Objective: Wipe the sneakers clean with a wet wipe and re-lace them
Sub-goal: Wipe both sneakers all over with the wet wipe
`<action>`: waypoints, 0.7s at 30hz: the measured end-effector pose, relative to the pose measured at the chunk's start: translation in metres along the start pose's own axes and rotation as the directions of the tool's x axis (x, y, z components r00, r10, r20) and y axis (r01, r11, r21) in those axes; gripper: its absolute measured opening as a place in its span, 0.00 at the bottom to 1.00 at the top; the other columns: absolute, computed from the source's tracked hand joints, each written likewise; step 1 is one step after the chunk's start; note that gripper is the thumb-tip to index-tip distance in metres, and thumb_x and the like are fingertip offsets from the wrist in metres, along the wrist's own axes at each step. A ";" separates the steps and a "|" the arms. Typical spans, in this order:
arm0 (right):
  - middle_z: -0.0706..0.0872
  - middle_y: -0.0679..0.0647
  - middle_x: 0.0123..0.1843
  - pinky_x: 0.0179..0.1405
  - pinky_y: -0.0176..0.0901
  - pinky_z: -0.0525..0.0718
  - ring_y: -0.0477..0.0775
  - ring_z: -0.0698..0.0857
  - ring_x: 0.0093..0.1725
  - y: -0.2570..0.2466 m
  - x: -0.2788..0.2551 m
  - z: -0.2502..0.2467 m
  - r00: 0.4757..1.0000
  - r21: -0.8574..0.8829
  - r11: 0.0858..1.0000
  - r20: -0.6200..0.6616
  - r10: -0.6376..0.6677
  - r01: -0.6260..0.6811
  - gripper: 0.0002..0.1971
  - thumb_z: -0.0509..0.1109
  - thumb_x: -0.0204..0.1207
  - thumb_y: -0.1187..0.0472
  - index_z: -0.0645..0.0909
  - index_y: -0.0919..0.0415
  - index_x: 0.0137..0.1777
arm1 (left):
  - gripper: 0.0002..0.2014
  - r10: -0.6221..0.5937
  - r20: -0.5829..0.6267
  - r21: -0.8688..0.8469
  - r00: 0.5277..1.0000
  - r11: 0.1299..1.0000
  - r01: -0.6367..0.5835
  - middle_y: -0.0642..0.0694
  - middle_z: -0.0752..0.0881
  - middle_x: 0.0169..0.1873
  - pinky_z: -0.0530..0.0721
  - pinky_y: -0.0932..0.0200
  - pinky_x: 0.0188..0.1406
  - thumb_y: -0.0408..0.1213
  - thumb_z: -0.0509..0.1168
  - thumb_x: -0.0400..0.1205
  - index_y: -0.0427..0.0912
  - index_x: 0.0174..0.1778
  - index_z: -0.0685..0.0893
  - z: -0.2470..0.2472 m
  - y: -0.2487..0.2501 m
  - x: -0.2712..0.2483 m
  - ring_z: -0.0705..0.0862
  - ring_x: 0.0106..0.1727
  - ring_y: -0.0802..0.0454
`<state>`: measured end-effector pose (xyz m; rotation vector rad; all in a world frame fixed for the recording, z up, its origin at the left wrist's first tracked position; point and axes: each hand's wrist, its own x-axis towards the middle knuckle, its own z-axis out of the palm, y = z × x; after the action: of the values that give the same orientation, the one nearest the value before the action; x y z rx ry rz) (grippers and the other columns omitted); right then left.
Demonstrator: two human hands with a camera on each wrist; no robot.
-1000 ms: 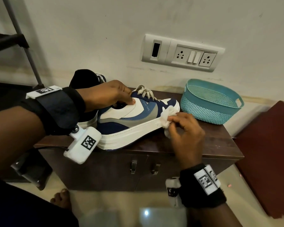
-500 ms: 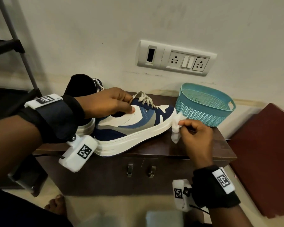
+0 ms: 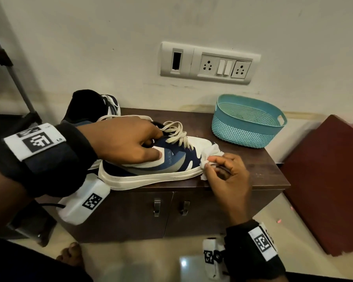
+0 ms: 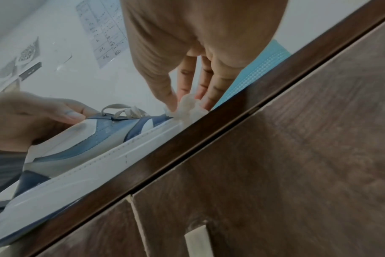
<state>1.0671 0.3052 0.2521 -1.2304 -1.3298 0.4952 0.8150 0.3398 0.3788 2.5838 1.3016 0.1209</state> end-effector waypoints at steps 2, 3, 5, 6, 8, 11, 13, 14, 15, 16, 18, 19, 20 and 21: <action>0.85 0.51 0.54 0.47 0.27 0.86 0.41 0.89 0.49 -0.004 0.001 0.000 1.000 -0.031 1.000 -0.012 -0.001 0.001 0.07 0.82 0.75 0.63 0.91 0.52 0.50 | 0.14 -0.022 -0.003 -0.019 1.000 1.000 0.022 0.51 0.78 0.26 0.70 0.58 0.30 0.53 0.63 0.82 0.48 0.36 0.77 0.001 0.002 0.002 0.75 0.28 0.54; 0.86 0.50 0.53 0.47 0.28 0.86 0.40 0.89 0.49 -0.005 0.001 0.001 1.000 -0.049 0.999 -0.019 -0.010 0.009 0.06 0.81 0.75 0.61 0.90 0.52 0.50 | 0.15 -0.030 -0.002 -0.032 1.000 0.999 0.030 0.49 0.78 0.26 0.70 0.57 0.31 0.54 0.62 0.82 0.47 0.36 0.77 0.001 0.001 0.003 0.74 0.28 0.54; 0.88 0.47 0.53 0.50 0.33 0.88 0.40 0.88 0.51 -0.006 0.001 0.003 0.999 -0.074 0.997 -0.034 -0.008 0.005 0.07 0.80 0.77 0.58 0.88 0.49 0.53 | 0.15 -0.031 0.002 -0.046 1.000 0.998 0.031 0.49 0.78 0.27 0.72 0.57 0.32 0.56 0.59 0.77 0.47 0.36 0.77 0.001 -0.001 0.005 0.75 0.29 0.54; 0.89 0.46 0.54 0.50 0.32 0.88 0.40 0.89 0.51 -0.006 0.002 0.004 0.999 -0.079 0.997 -0.039 0.001 -0.004 0.10 0.80 0.77 0.57 0.88 0.49 0.56 | 0.15 -0.027 0.006 -0.050 1.000 0.998 0.027 0.49 0.78 0.27 0.72 0.57 0.33 0.56 0.58 0.76 0.48 0.36 0.77 0.001 -0.002 0.005 0.76 0.30 0.54; 0.88 0.45 0.56 0.50 0.25 0.84 0.35 0.87 0.52 -0.005 0.002 0.004 0.999 -0.105 0.994 -0.036 -0.017 0.014 0.15 0.79 0.78 0.61 0.87 0.52 0.64 | 0.15 -0.025 0.012 -0.062 1.000 0.998 0.026 0.50 0.78 0.28 0.71 0.58 0.33 0.57 0.57 0.75 0.49 0.36 0.77 0.002 -0.003 0.005 0.77 0.31 0.55; 0.87 0.47 0.55 0.49 0.17 0.77 0.29 0.84 0.52 -0.005 0.003 0.003 0.995 -0.228 0.969 -0.011 -0.103 0.097 0.11 0.78 0.78 0.67 0.90 0.59 0.59 | 0.15 -0.029 0.011 -0.065 1.000 0.997 0.030 0.50 0.79 0.29 0.72 0.58 0.34 0.57 0.57 0.75 0.49 0.35 0.76 0.001 -0.003 0.004 0.77 0.31 0.54; 0.88 0.48 0.53 0.50 0.18 0.77 0.32 0.85 0.52 -0.005 0.004 0.001 0.994 -0.233 0.967 -0.017 -0.105 0.098 0.10 0.77 0.78 0.69 0.91 0.57 0.55 | 0.15 -0.030 0.011 -0.062 0.999 0.998 0.031 0.49 0.79 0.29 0.74 0.56 0.35 0.57 0.57 0.75 0.49 0.35 0.76 0.002 -0.003 0.004 0.77 0.31 0.54; 0.88 0.49 0.53 0.51 0.20 0.78 0.35 0.86 0.52 -0.005 0.005 -0.001 0.993 -0.207 0.973 -0.028 -0.112 0.104 0.10 0.77 0.78 0.70 0.91 0.56 0.55 | 0.15 -0.033 0.012 -0.063 0.999 0.997 0.033 0.49 0.79 0.29 0.75 0.55 0.35 0.57 0.57 0.75 0.49 0.35 0.76 0.002 -0.003 0.004 0.77 0.31 0.53; 0.88 0.49 0.53 0.52 0.22 0.80 0.37 0.87 0.52 -0.007 0.006 -0.001 0.990 -0.178 0.975 -0.037 -0.137 0.129 0.10 0.77 0.78 0.70 0.91 0.56 0.55 | 0.15 -0.038 0.012 -0.067 0.999 0.997 0.038 0.48 0.79 0.29 0.76 0.54 0.35 0.57 0.57 0.75 0.49 0.35 0.76 0.002 -0.003 0.004 0.77 0.31 0.53; 0.88 0.50 0.54 0.53 0.24 0.81 0.40 0.87 0.54 -0.009 0.006 -0.001 0.983 -0.171 0.971 -0.039 -0.177 0.168 0.10 0.77 0.78 0.70 0.91 0.57 0.56 | 0.15 -0.043 0.013 -0.076 0.999 0.996 0.044 0.48 0.79 0.29 0.77 0.52 0.36 0.56 0.58 0.76 0.48 0.36 0.76 0.003 -0.003 0.004 0.77 0.30 0.53; 0.86 0.50 0.56 0.56 0.25 0.81 0.41 0.86 0.58 -0.013 0.003 0.004 0.967 -0.203 0.947 -0.007 -0.256 0.249 0.11 0.76 0.78 0.71 0.91 0.59 0.57 | 0.14 -0.056 0.010 -0.109 0.998 0.992 0.056 0.48 0.79 0.28 0.78 0.48 0.36 0.54 0.60 0.77 0.48 0.36 0.77 0.003 -0.003 0.005 0.75 0.28 0.54; 0.85 0.50 0.56 0.57 0.24 0.79 0.40 0.84 0.59 -0.013 0.001 0.008 0.963 -0.220 0.938 0.019 -0.269 0.267 0.11 0.76 0.78 0.71 0.91 0.59 0.57 | 0.13 -0.063 0.008 -0.127 0.998 0.990 0.064 0.49 0.79 0.26 0.78 0.48 0.37 0.52 0.63 0.80 0.48 0.36 0.78 0.003 -0.002 0.006 0.75 0.28 0.55; 0.84 0.49 0.56 0.58 0.22 0.77 0.40 0.83 0.59 -0.013 -0.001 0.011 0.964 -0.234 0.935 0.040 -0.264 0.266 0.11 0.76 0.78 0.71 0.91 0.59 0.57 | 0.12 -0.072 0.009 -0.149 0.997 0.986 0.072 0.51 0.78 0.25 0.78 0.49 0.36 0.50 0.65 0.82 0.48 0.36 0.80 0.003 -0.003 0.007 0.75 0.27 0.56; 0.84 0.47 0.56 0.58 0.21 0.75 0.41 0.83 0.59 -0.012 -0.003 0.015 0.965 -0.255 0.931 0.043 -0.258 0.260 0.12 0.77 0.78 0.70 0.92 0.57 0.57 | 0.11 -0.078 0.014 -0.175 0.997 0.981 0.079 0.53 0.78 0.24 0.78 0.51 0.36 0.47 0.66 0.83 0.49 0.36 0.81 0.003 -0.003 0.008 0.75 0.27 0.57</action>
<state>1.0488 0.3043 0.2585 -1.2383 -1.5740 0.1409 0.8186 0.3474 0.3749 2.3812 1.3247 0.2025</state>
